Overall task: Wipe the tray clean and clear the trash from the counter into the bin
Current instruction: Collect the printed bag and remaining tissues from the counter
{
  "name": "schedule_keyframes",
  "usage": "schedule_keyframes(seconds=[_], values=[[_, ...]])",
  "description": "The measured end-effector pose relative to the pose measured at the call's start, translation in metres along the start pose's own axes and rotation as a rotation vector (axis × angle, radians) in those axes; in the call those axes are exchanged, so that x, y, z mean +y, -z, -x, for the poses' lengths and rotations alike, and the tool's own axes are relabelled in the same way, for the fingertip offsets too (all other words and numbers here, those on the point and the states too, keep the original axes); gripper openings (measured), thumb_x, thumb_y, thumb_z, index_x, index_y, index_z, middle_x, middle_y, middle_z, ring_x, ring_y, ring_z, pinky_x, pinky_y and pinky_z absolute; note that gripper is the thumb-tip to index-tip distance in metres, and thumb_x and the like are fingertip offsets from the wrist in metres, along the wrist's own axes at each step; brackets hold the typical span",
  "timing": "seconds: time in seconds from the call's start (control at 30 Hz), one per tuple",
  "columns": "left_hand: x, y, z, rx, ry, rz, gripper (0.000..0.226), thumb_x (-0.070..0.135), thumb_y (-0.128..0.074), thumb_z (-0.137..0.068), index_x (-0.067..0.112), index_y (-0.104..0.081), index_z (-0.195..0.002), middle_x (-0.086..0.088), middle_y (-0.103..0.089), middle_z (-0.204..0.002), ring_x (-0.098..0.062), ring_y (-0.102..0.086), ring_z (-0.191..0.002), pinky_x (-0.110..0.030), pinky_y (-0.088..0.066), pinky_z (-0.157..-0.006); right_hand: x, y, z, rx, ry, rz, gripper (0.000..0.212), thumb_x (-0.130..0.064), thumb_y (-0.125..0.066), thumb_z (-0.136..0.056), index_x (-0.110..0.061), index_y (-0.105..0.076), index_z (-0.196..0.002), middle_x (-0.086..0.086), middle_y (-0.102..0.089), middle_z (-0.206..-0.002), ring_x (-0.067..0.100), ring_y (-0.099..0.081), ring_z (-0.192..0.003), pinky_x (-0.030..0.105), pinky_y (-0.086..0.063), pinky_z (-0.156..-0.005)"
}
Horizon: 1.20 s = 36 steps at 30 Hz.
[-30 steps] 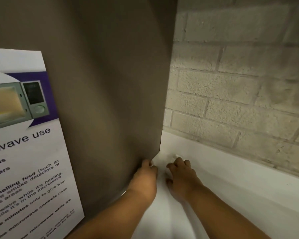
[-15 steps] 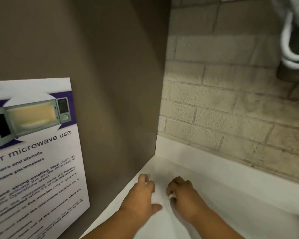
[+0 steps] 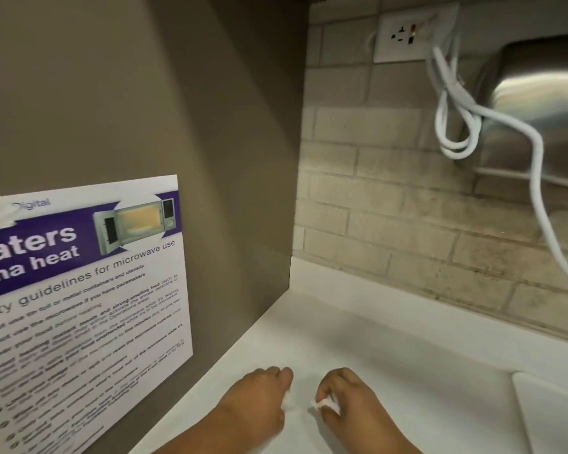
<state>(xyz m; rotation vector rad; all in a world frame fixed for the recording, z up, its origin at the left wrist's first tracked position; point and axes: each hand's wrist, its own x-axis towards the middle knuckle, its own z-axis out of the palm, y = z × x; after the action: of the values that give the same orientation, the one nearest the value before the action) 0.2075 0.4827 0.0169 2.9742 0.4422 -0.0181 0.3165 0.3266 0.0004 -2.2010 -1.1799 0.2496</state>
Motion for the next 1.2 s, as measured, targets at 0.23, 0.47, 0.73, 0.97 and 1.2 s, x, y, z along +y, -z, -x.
schedule_keyframes(seconds=[0.23, 0.47, 0.73, 0.97, 1.2], values=[[-0.006, -0.013, 0.05, -0.027, -0.023, -0.044, 0.033, 0.027, -0.046, -0.094, 0.021, -0.043, -0.126, -0.004, -0.048, -0.125, -0.024, -0.049, -0.113, -0.034, -0.041, -0.086, -0.015, 0.012, 0.042, 0.095, 0.013, -0.08, 0.044, -0.017, -0.066, -0.077, -0.058, -0.052, -0.076, -0.02, -0.055, -0.098, -0.007, -0.049, -0.098, 0.007, -0.038, -0.073], [-0.027, -0.015, 0.12, 0.275, 0.082, 0.277, 0.029, 0.037, -0.046, -0.091, 0.039, -0.051, -0.12, 0.016, -0.039, -0.116, -0.003, -0.051, -0.087, -0.012, -0.039, -0.08, -0.049, -0.001, 0.064, 0.097, 0.057, -0.124, 0.022, -0.017, -0.066, -0.081, -0.036, -0.058, -0.075, -0.021, -0.056, -0.102, -0.006, -0.052, -0.094, 0.007, -0.038, -0.073], [-0.056, -0.003, 0.203, 0.39, 0.13, 0.386, 0.039, 0.035, -0.05, -0.093, 0.038, -0.041, -0.131, 0.021, -0.045, -0.124, -0.001, -0.053, -0.108, -0.011, -0.038, -0.091, -0.132, -0.031, 0.082, -0.018, 0.138, -0.236, 0.015, -0.019, -0.066, -0.083, -0.033, -0.06, -0.081, -0.021, -0.056, -0.104, -0.002, -0.053, -0.096, 0.01, -0.038, -0.076], [-0.11, -0.002, 0.316, 0.396, 0.173, 0.515, 0.032, 0.056, -0.051, -0.084, 0.064, -0.025, -0.099, 0.023, -0.059, -0.095, -0.003, -0.057, -0.077, -0.012, -0.044, -0.068, -0.229, -0.081, 0.116, -0.196, 0.195, -0.265, 0.011, -0.02, -0.064, -0.081, -0.03, -0.061, -0.086, -0.019, -0.056, -0.107, 0.011, -0.057, -0.091, 0.026, -0.047, -0.084], [-0.185, -0.041, 0.43, 0.446, 0.464, 0.624, 0.029, 0.028, -0.072, -0.08, 0.037, -0.049, -0.093, 0.023, -0.059, -0.098, 0.006, -0.054, -0.089, -0.012, -0.045, -0.07, -0.311, -0.186, 0.15, -0.414, 0.296, -0.269, 0.019, -0.013, -0.062, -0.078, -0.031, -0.061, -0.077, -0.015, -0.056, -0.105, 0.002, -0.056, -0.098, 0.014, -0.043, -0.083]])
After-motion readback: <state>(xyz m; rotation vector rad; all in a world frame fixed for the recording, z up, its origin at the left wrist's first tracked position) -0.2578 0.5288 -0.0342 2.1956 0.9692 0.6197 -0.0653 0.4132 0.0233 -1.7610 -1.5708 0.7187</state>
